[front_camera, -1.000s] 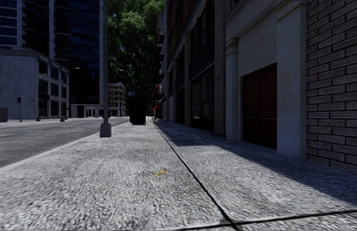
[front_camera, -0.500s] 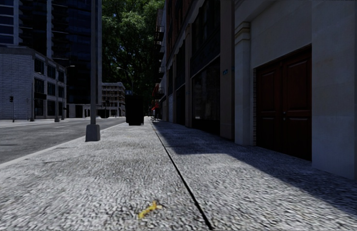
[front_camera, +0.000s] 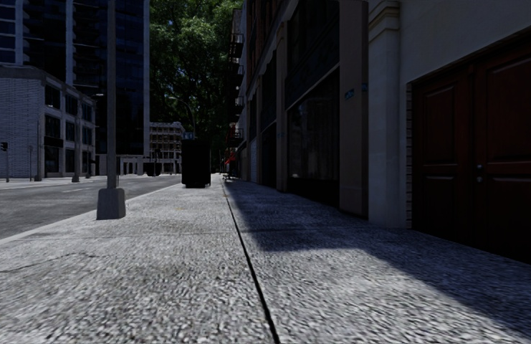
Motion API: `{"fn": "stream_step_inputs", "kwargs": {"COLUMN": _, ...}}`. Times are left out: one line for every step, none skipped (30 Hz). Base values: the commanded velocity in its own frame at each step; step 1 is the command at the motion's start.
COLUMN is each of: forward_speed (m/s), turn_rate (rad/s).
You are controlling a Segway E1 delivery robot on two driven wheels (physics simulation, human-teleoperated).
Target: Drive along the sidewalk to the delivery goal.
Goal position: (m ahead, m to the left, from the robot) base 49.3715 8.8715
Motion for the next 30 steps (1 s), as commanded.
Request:
{"fn": "stream_step_inputs", "kwargs": {"forward_speed": 2.0, "turn_rate": 0.0}}
{"fn": "stream_step_inputs", "kwargs": {"forward_speed": 2.0, "turn_rate": 0.0}}
{"fn": "stream_step_inputs", "kwargs": {"forward_speed": 2.0, "turn_rate": 0.0}}
{"fn": "stream_step_inputs", "kwargs": {"forward_speed": 2.0, "turn_rate": 0.0}}
{"fn": "stream_step_inputs", "kwargs": {"forward_speed": 2.0, "turn_rate": 0.0}}
{"fn": "stream_step_inputs", "kwargs": {"forward_speed": 2.0, "turn_rate": 0.0}}
{"fn": "stream_step_inputs", "kwargs": {"forward_speed": 2.0, "turn_rate": 0.0}}
{"fn": "stream_step_inputs", "kwargs": {"forward_speed": 2.0, "turn_rate": 0.0}}
{"fn": "stream_step_inputs", "kwargs": {"forward_speed": 2.0, "turn_rate": 0.0}}
{"fn": "stream_step_inputs", "kwargs": {"forward_speed": 2.0, "turn_rate": 0.0}}
{"fn": "stream_step_inputs", "kwargs": {"forward_speed": 2.0, "turn_rate": 0.0}}
{"fn": "stream_step_inputs", "kwargs": {"forward_speed": 2.0, "turn_rate": 0.0}}
{"fn": "stream_step_inputs", "kwargs": {"forward_speed": 2.0, "turn_rate": 0.0}}
{"fn": "stream_step_inputs", "kwargs": {"forward_speed": 2.0, "turn_rate": 0.0}}
{"fn": "stream_step_inputs", "kwargs": {"forward_speed": 2.0, "turn_rate": 0.0}}
{"fn": "stream_step_inputs", "kwargs": {"forward_speed": 2.0, "turn_rate": 0.0}}
{"fn": "stream_step_inputs", "kwargs": {"forward_speed": 2.0, "turn_rate": 0.0}}
{"fn": "stream_step_inputs", "kwargs": {"forward_speed": 2.0, "turn_rate": 0.0}}
{"fn": "stream_step_inputs", "kwargs": {"forward_speed": 2.0, "turn_rate": 0.0}}
{"fn": "stream_step_inputs", "kwargs": {"forward_speed": 2.0, "turn_rate": 0.0}}
{"fn": "stream_step_inputs", "kwargs": {"forward_speed": 2.0, "turn_rate": 0.0}}
{"fn": "stream_step_inputs", "kwargs": {"forward_speed": 2.0, "turn_rate": 0.0}}
{"fn": "stream_step_inputs", "kwargs": {"forward_speed": 2.0, "turn_rate": 0.0}}
{"fn": "stream_step_inputs", "kwargs": {"forward_speed": 2.0, "turn_rate": 0.0}}
{"fn": "stream_step_inputs", "kwargs": {"forward_speed": 2.0, "turn_rate": 0.0}}
{"fn": "stream_step_inputs", "kwargs": {"forward_speed": 2.0, "turn_rate": 0.0}}
{"fn": "stream_step_inputs", "kwargs": {"forward_speed": 2.0, "turn_rate": 0.0}}
{"fn": "stream_step_inputs", "kwargs": {"forward_speed": 2.0, "turn_rate": 0.0}}
{"fn": "stream_step_inputs", "kwargs": {"forward_speed": 2.0, "turn_rate": 0.0}}
{"fn": "stream_step_inputs", "kwargs": {"forward_speed": 2.0, "turn_rate": 0.0}}
